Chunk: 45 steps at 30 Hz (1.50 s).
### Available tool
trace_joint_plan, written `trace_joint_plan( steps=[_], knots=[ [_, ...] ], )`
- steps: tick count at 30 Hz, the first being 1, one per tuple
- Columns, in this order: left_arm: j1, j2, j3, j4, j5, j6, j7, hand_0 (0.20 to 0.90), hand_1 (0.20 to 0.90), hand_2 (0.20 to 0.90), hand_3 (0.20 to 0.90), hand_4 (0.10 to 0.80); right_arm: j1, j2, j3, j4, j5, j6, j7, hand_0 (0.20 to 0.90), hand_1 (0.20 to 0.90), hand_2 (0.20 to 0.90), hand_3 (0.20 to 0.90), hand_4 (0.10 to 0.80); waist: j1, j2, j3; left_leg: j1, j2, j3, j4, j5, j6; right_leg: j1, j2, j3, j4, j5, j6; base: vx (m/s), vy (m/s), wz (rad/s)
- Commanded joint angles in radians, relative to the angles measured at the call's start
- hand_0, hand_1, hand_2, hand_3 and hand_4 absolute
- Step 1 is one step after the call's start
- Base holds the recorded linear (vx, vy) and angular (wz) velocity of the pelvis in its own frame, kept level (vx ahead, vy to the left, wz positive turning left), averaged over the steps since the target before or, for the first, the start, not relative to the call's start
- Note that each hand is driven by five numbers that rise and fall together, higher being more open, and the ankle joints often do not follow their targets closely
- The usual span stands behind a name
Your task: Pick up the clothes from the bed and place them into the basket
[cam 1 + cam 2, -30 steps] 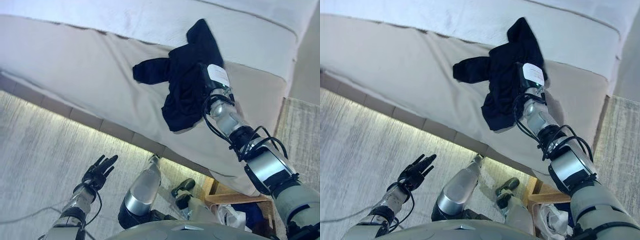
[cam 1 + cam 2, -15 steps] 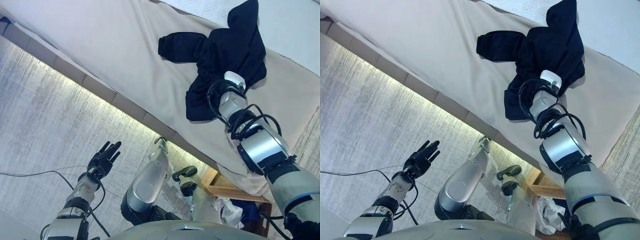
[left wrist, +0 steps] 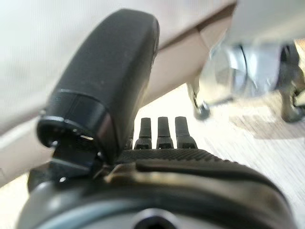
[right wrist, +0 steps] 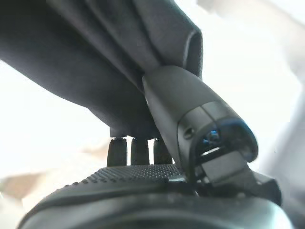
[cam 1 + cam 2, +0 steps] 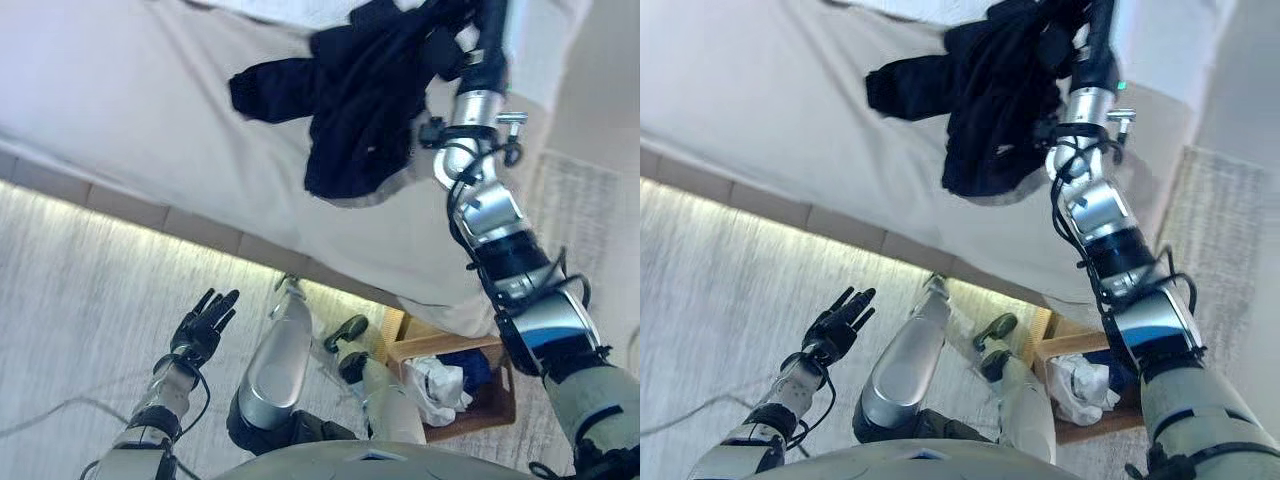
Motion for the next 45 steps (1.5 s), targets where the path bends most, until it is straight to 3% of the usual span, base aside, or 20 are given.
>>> trace_joint_plan(
  steps=[1,7,13,17,26,35,45],
  knots=[
    [0.138,-0.015,-0.002,0.008,0.071,0.005,0.032,0.900,0.900,0.900,0.900,0.800,-0.019,-0.176,-0.079,-0.204,-0.103,-0.035,-0.140,0.300,0.300,0.300,0.200,0.100,-0.069,0.017,-0.198,0.148,0.003,0.050,-0.194,-0.055,0.059,0.082,0.019,0.023,0.022,-0.045,0.021,0.073,-0.024,-0.68],
    [0.164,-0.029,0.015,0.084,0.197,0.027,0.085,0.900,0.900,0.900,0.900,0.800,0.100,-0.328,-0.160,-0.286,-0.094,0.031,-0.131,0.300,0.300,0.300,0.200,0.100,-0.170,0.006,-0.327,0.258,0.000,0.130,-0.209,-0.093,0.068,0.138,0.036,0.101,-0.053,-0.013,0.021,0.102,-0.025,-0.48],
    [0.147,-0.032,0.007,0.138,0.228,0.054,0.099,0.900,0.900,0.900,0.900,0.800,0.241,-0.446,-0.279,-0.281,-0.044,-0.018,-0.136,0.300,0.300,0.300,0.200,0.100,-0.303,0.039,-0.427,0.372,0.008,0.248,-0.249,-0.120,0.071,0.180,0.044,0.176,-0.098,0.008,0.025,0.050,-0.030,-0.57],
    [0.132,-0.048,-0.029,0.130,0.253,0.070,0.086,0.900,0.900,0.900,0.900,0.800,0.309,-0.486,-0.342,-0.253,-0.030,-0.035,-0.131,0.300,0.300,0.300,0.200,0.100,-0.349,0.064,-0.454,0.411,0.007,0.293,-0.278,-0.117,0.064,0.199,0.047,0.197,-0.120,0.016,0.027,0.014,-0.053,-0.51],
    [0.110,-0.057,-0.109,0.115,0.317,0.108,0.062,0.900,0.900,0.900,0.900,0.800,0.418,-0.508,-0.380,-0.053,-0.029,0.013,-0.001,0.300,0.300,0.300,0.200,0.100,-0.419,0.070,-0.487,0.450,0.013,0.376,-0.284,-0.127,0.053,0.222,0.056,0.218,-0.166,0.040,0.028,0.033,-0.119,-0.28],
    [0.120,-0.026,-0.144,0.135,0.387,0.129,0.041,0.900,0.900,0.900,0.900,0.800,0.536,-0.438,-0.352,0.102,-0.018,0.092,0.156,0.300,0.300,0.300,0.200,0.100,-0.456,0.095,-0.443,0.437,0.020,0.402,-0.271,-0.124,0.055,0.191,0.061,0.259,-0.166,0.051,0.024,0.008,-0.149,-0.14],
    [-0.059,-0.022,-0.228,0.086,0.242,0.074,0.076,0.900,0.900,0.900,0.900,0.800,0.286,-0.459,-0.153,0.327,0.036,0.090,0.099,0.300,0.300,0.300,0.200,0.100,-0.501,0.182,-0.218,0.222,0.028,0.391,-0.197,-0.093,0.045,-0.033,0.056,0.307,-0.104,0.064,0.005,-0.269,-0.087,-0.15]
  ],
)
